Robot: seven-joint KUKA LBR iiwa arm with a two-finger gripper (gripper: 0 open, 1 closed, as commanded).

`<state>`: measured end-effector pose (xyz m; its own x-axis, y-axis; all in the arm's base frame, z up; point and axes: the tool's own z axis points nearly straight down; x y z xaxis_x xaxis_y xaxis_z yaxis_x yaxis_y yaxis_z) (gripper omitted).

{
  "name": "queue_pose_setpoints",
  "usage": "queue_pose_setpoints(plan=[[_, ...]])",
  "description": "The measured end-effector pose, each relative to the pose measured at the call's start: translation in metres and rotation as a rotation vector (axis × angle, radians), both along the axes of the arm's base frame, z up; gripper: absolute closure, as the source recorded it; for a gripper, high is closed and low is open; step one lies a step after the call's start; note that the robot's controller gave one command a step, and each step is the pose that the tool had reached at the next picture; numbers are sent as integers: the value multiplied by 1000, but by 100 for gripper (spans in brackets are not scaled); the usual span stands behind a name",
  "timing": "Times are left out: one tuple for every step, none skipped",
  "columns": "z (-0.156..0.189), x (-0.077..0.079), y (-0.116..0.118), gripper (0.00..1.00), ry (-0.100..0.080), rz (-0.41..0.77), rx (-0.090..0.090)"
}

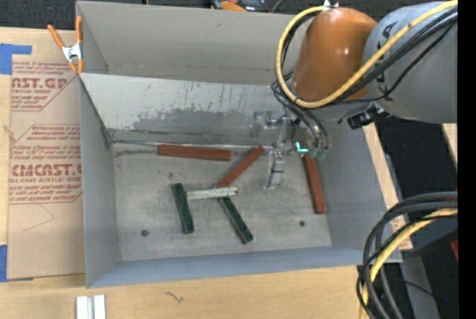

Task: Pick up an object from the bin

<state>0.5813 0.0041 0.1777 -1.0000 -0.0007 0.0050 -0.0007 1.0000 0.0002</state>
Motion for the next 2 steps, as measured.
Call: queue_pose_setpoints(plan=[[-107,3,13,0,-12,382,1],[-105,5,13,100,-17,381,1]])
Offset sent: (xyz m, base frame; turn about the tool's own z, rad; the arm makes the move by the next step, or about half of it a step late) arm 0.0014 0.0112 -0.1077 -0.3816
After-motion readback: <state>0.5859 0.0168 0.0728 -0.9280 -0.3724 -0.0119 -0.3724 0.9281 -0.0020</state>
